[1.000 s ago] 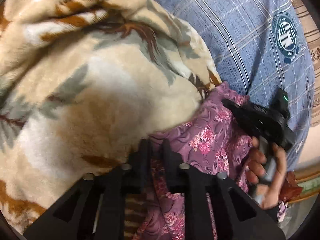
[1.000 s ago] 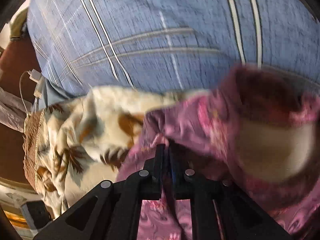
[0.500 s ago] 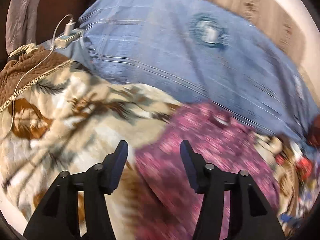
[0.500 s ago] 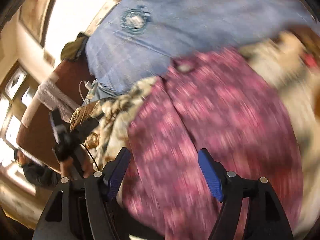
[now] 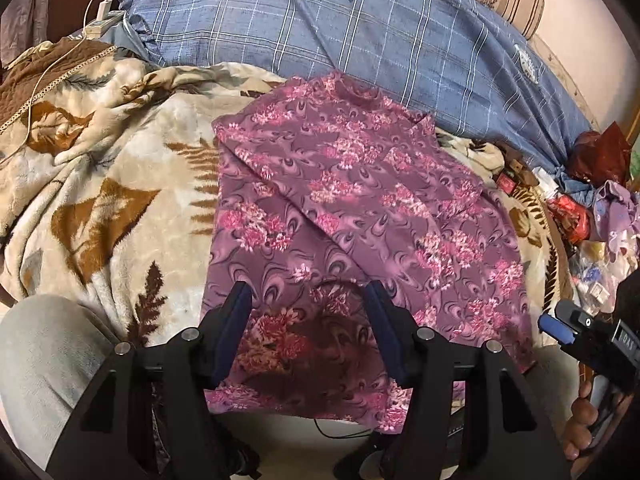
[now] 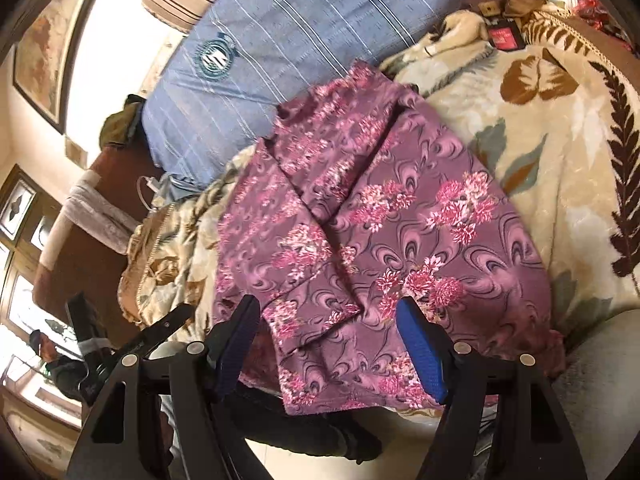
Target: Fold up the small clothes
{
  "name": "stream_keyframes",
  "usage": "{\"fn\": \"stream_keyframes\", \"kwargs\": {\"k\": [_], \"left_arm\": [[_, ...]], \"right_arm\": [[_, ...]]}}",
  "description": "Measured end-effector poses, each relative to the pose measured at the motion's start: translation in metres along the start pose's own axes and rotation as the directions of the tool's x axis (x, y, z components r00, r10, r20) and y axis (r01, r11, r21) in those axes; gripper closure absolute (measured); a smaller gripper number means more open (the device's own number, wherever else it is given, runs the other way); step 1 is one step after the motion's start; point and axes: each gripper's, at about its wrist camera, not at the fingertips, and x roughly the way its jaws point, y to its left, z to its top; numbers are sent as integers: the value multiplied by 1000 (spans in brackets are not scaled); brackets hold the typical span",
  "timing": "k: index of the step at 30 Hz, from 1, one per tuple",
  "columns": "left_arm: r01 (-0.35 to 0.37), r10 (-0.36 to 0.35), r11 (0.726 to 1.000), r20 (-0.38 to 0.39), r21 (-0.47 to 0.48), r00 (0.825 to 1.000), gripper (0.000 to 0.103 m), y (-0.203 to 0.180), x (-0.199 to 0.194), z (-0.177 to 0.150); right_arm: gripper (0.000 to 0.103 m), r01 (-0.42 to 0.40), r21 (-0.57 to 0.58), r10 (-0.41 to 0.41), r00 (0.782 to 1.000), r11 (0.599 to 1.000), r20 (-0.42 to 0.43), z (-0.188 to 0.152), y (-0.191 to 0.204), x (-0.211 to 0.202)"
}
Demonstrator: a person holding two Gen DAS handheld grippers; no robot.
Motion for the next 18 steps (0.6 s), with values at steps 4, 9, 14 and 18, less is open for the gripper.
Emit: {"fn": "stream_keyframes", "kwargs": {"k": [4, 9, 14, 18], "left_arm": [[15, -13, 999, 38, -32, 999, 45, 9, -9, 19], [54, -51, 998, 82, -36, 995, 45, 10, -18, 71], [133, -130, 991, 89, -28, 987, 41, 11, 9, 123], [140, -140, 990, 25, -21, 990, 41, 16, 71, 174]], "right_arm": [[32, -46, -27, 46, 999, 999, 27, 13, 7, -15], [30, -104, -75, 107, 994, 992, 39, 57, 20, -18], [30, -103, -106, 103, 995, 989, -4, 118, 26, 7], [30, -97, -111, 92, 995, 989, -48, 167, 26, 44]]}}
